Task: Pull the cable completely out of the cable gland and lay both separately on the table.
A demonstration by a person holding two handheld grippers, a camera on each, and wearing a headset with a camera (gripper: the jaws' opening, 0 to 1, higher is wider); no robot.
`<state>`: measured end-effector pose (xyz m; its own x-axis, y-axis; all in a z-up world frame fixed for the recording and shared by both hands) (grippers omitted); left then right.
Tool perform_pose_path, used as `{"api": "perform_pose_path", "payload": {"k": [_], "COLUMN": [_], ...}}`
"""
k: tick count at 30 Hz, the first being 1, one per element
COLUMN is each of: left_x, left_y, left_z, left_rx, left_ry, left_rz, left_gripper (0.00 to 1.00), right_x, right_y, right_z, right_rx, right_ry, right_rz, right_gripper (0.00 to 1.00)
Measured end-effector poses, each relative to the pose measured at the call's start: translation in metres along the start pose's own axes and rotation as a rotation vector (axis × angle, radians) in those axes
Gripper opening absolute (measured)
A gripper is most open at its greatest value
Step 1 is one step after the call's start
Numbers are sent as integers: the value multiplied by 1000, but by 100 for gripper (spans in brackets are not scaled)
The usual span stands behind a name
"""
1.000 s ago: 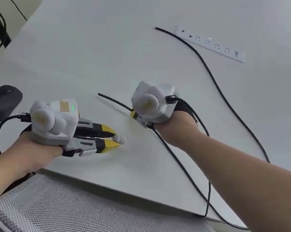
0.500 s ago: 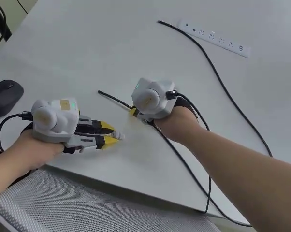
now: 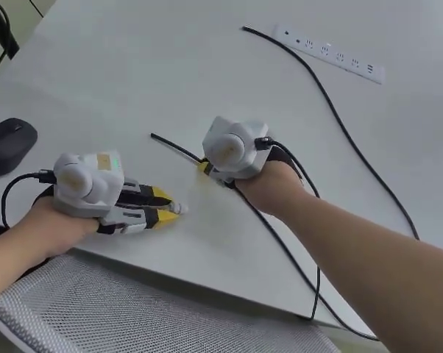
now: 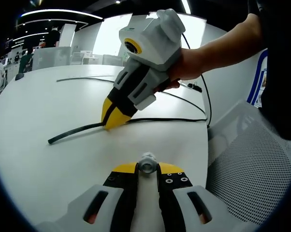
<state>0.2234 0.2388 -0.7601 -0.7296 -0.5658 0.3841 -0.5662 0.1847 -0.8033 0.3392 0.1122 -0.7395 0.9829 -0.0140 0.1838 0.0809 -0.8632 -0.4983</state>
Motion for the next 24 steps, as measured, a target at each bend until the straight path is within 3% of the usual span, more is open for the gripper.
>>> {"api": "perform_pose_path", "payload": {"k": [19, 24], "left_x": [2, 1], "left_y": [1, 0], "left_z": [-2, -2], "left_rx": [-37, -32], "left_ry": [1, -3], "left_rz": [18, 8], "left_gripper": [16, 16], "right_x": [2, 2], "right_y": [0, -1], "right_z": [0, 1], "right_rx": [1, 2], "right_ry": [0, 11], "right_rz": [18, 27], "right_gripper": [1, 6]}}
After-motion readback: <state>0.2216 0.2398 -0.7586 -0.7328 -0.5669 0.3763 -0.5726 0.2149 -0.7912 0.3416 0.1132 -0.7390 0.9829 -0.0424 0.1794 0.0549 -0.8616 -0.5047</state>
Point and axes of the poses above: the centre of the closed fingertips' face, and the gripper's own axes: z roughly forward along the fingers, x roughly to its right, y roughly out of its underside, the point moved 10 cm from there along -z, roughly backward along the fingers, and after that the axes turned 6 degrees about -z, right-handed, at the moved point
